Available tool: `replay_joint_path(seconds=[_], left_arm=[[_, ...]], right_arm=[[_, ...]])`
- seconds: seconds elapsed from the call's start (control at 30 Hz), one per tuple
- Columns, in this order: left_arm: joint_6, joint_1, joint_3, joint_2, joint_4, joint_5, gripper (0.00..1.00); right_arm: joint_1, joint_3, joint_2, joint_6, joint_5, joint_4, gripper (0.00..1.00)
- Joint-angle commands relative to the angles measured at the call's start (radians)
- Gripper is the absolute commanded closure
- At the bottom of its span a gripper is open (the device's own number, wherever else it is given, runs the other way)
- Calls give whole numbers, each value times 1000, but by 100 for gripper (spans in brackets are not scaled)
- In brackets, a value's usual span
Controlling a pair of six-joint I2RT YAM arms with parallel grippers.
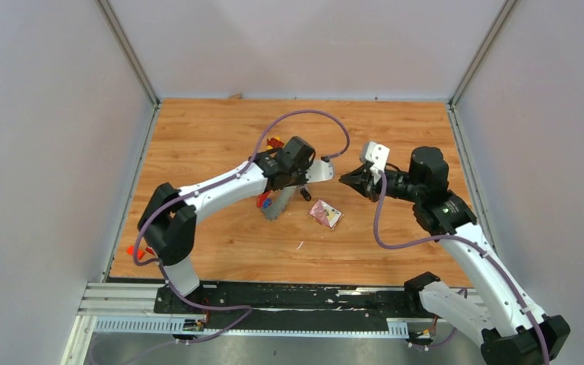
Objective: Put the keys on the keyring
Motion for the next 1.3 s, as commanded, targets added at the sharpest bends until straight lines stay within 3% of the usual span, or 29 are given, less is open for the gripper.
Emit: replay_joint_path(seconds=[0.0,0.27,0.67,0.8,0.93,1.13,1.27], left_arm=[[15,-19,153,89,12,-10,100],[161,-65,284,288,43,-5,100],[353,-127,351,460,168,-98,88],[408,-154,350,479,219,-142,76],[433,-171,342,503,305,-198,53],[453,-168,309,503,428,-322,37],[428,-139,253,440,474,-348,22]], right_arm=[[-7,18,-67,-163,61,-177,94],[-7,-19,-151,-290,42,-313,93],[-7,-60,-170,-302,2,-328,92],[-6,-64,-171,-300,1,-323,92],[-6,-66,-173,-299,-3,-321,92],[-7,-68,-188,-301,-19,-327,92],[-6,-60,-199,-298,-35,-330,90]])
